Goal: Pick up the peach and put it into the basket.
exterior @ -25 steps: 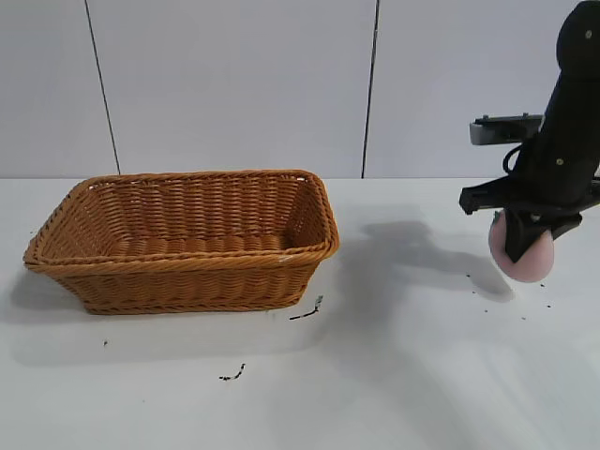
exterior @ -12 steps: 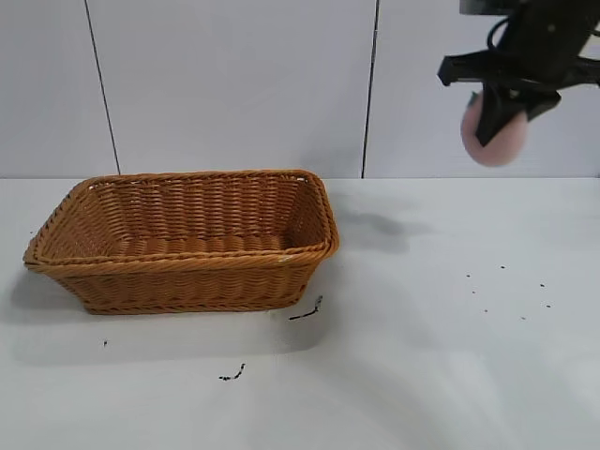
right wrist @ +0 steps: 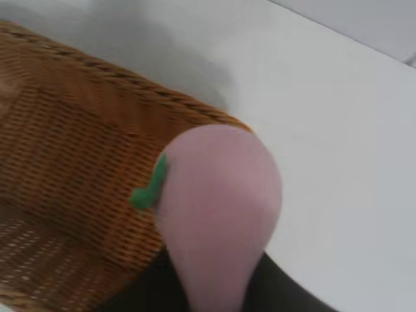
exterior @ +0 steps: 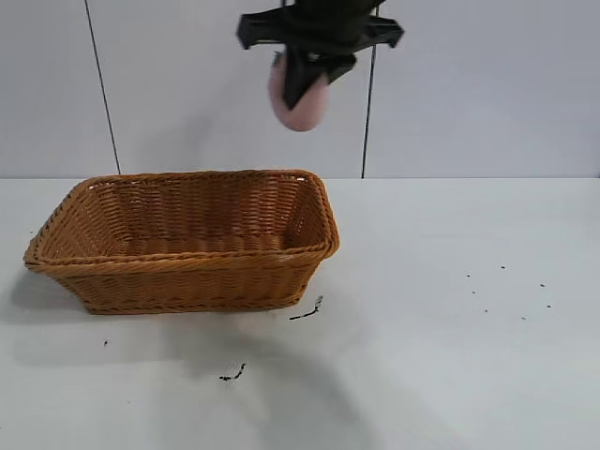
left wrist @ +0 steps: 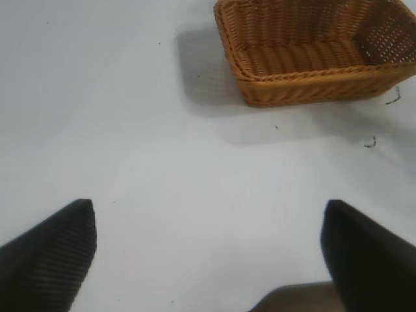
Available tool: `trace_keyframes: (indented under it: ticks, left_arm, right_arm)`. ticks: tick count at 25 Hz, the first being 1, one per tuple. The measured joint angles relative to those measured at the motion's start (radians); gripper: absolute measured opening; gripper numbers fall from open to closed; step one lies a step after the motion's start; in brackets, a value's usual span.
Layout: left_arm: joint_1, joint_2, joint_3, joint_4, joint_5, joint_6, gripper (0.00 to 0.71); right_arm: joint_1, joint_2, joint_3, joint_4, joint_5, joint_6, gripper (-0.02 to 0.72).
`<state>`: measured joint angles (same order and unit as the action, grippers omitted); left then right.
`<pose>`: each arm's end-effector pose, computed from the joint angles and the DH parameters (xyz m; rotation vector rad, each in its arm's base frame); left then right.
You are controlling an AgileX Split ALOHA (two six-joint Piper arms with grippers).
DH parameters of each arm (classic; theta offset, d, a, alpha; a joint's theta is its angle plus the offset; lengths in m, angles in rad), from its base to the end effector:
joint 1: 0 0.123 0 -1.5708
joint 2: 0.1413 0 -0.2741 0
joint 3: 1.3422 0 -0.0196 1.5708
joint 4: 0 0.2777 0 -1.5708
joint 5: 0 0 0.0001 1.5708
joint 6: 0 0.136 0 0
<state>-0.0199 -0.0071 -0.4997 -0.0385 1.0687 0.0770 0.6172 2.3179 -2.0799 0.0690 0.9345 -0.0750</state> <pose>0.0683 -0.0060 0.2692 0.1012 2.0423 -0.0104 0.4471 0.3266 0.1535 -0.8744 2.5323 0.2624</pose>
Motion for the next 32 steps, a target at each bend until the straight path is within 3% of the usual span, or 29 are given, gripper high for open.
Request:
trace_keyframes:
  ticks: [4,6,8,10,13,22,32]
  left_arm:
    - [0.0,0.0,0.0,0.0,0.0,0.0,0.692]
    - [0.0,0.0,0.0,0.0,0.0,0.0,0.692]
    - [0.0,0.0,0.0,0.0,0.0,0.0,0.692]
    - [0.0,0.0,0.0,0.0,0.0,0.0,0.692]
    - [0.0,0.0,0.0,0.0,0.0,0.0,0.692]
    - [0.0,0.0,0.0,0.0,0.0,0.0,0.692]
    - [0.0,0.0,0.0,0.0,0.0,0.0,0.692]
  right_arm:
    - [-0.005,0.06,0.0,-0.005,-0.009,-0.007,0.065]
    - [-0.007,0.065,0.0,-0.003,-0.009,-0.017,0.138]
    - [-0.008,0.063,0.0,0.001,-0.008,-0.025,0.271]
    - [-0.008,0.059,-0.001,-0.001,-0.004,-0.032,0.499]
    - [-0.008,0.041,-0.004,-0.009,0.0,-0.035,0.65]
    - [-0.035,-0.037,-0.015,-0.061,0.049,-0.007,0.689]
    - [-0.345,-0.04,-0.016,-0.069,0.126,0.011,0.689]
